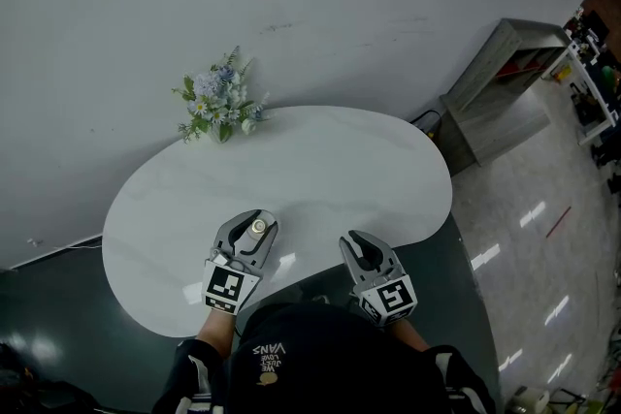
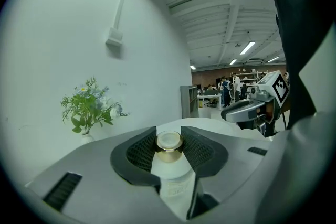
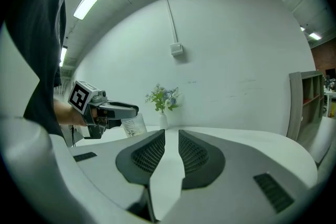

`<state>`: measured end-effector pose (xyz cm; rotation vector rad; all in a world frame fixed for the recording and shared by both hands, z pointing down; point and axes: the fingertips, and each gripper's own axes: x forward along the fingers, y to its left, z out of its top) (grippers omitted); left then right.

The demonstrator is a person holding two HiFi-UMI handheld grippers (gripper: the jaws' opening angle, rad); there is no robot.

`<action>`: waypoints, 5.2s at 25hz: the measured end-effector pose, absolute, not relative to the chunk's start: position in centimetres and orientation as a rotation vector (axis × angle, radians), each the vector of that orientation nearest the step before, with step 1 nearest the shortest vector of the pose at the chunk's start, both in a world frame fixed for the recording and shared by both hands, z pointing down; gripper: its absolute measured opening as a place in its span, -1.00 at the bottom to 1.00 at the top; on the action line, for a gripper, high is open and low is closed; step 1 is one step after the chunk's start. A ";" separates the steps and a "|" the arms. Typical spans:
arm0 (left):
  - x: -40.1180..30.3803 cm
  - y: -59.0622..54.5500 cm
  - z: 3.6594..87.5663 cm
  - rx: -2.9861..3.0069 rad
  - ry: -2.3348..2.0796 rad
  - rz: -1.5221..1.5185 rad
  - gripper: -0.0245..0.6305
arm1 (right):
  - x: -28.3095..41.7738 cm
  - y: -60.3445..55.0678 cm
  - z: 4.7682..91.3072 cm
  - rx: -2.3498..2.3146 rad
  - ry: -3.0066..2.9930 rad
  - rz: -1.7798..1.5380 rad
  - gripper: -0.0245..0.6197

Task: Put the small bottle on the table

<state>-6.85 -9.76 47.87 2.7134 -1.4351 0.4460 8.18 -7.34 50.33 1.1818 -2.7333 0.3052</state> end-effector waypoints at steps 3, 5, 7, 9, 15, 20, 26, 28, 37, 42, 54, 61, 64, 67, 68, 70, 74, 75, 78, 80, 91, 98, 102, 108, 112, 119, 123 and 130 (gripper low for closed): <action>-7.6 -11.4 48.9 2.704 -1.430 0.457 -0.44 | 7.5 -8.5 50.8 1.176 -2.719 0.333 -0.73; -7.9 -12.4 49.5 2.697 -1.426 0.466 -0.44 | 7.0 -9.1 51.3 1.170 -2.706 0.350 -0.72; -8.2 -13.4 50.2 2.689 -1.420 0.471 -0.44 | 6.6 -9.7 51.7 1.163 -2.699 0.366 -0.69; -8.4 -14.4 50.7 2.683 -1.413 0.467 -0.44 | 6.2 -10.4 51.9 1.164 -2.694 0.381 -0.65; -8.9 -17.1 52.2 2.688 -1.398 0.466 -0.44 | 5.2 -11.7 52.5 1.144 -2.688 0.397 -0.60; -9.2 -19.2 53.8 2.685 -1.385 0.463 -0.44 | 5.0 -12.3 53.7 1.163 -2.657 0.436 -0.58; -9.4 -21.3 55.7 2.679 -1.369 0.469 -0.44 | 4.7 -12.5 54.9 1.177 -2.610 0.494 -0.57; -9.5 -22.0 56.3 2.678 -1.369 0.469 -0.44 | 4.7 -12.6 55.3 1.181 -2.597 0.509 -0.57; -9.5 -25.5 58.2 2.672 -1.385 0.460 -0.44 | 5.0 -13.1 56.6 1.200 -2.552 0.543 -0.56; -9.1 -26.7 58.8 2.690 -1.372 0.466 -0.44 | 5.0 -13.3 57.0 1.191 -2.532 0.545 -0.56; -9.1 -28.9 59.9 2.681 -1.380 0.466 -0.44 | 5.1 -13.3 57.7 1.200 -2.519 0.552 -0.56; -9.4 -30.1 60.2 2.669 -1.384 0.463 -0.44 | 5.4 -13.4 58.0 1.216 -2.505 0.563 -0.56; -9.4 -30.2 60.6 2.661 -1.374 0.467 -0.44 | 5.4 -13.5 58.1 1.220 -2.505 0.562 -0.56; -9.3 -30.3 61.0 2.660 -1.363 0.470 -0.44 | 5.3 -13.7 58.2 1.215 -2.507 0.554 -0.56; -9.3 -30.3 61.0 2.662 -1.360 0.469 -0.44 | 5.3 -13.7 58.3 1.212 -2.509 0.553 -0.56; -9.1 -30.4 61.0 2.671 -1.355 0.472 -0.44 | 5.3 -13.8 58.2 1.210 -2.510 0.562 -0.56; -8.8 -30.4 61.1 2.686 -1.338 0.499 -0.44 | 5.3 -13.9 58.0 1.212 -2.512 0.577 -0.56; -8.8 -30.4 61.1 2.685 -1.336 0.505 -0.44 | 5.3 -13.9 57.9 1.213 -2.514 0.579 -0.56; -8.7 -30.4 61.2 2.678 -1.342 0.523 -0.44 | 5.3 -13.9 57.5 1.203 -2.521 0.570 -0.56; -8.7 -30.4 61.2 2.672 -1.350 0.530 -0.44 | 5.4 -13.8 57.4 1.202 -2.520 0.573 -0.56; -8.2 -30.0 61.0 2.676 -1.350 0.504 -0.32 | 6.5 -13.3 57.3 1.213 -2.531 0.559 -0.56; -7.8 -29.7 60.0 2.691 -1.369 0.488 -0.10 | 6.8 -13.2 56.7 1.217 -2.551 0.537 -0.56; -7.7 -29.3 59.2 2.703 -1.382 0.483 -0.07 | 6.6 -13.0 56.0 1.201 -2.566 0.527 -0.56; -7.9 -28.0 57.6 2.731 -1.389 0.478 -0.07 | 6.6 -12.5 55.8 1.207 -2.590 0.517 -0.56; -7.7 -26.3 56.6 2.748 -1.378 0.490 -0.07 | 6.4 -11.8 55.1 1.186 -2.613 0.504 -0.56; -6.9 -22.8 55.0 2.759 -1.372 0.462 -0.08 | 6.0 -10.4 54.5 1.138 -2.655 0.486 -0.56; -6.9 -20.7 54.1 2.745 -1.421 0.444 -0.14 | 6.2 -9.5 54.0 1.114 -2.670 0.469 -0.56; -6.4 -16.3 53.4 2.720 -1.471 0.441 -0.36 | 6.7 -8.2 53.2 1.086 -2.702 0.434 -0.56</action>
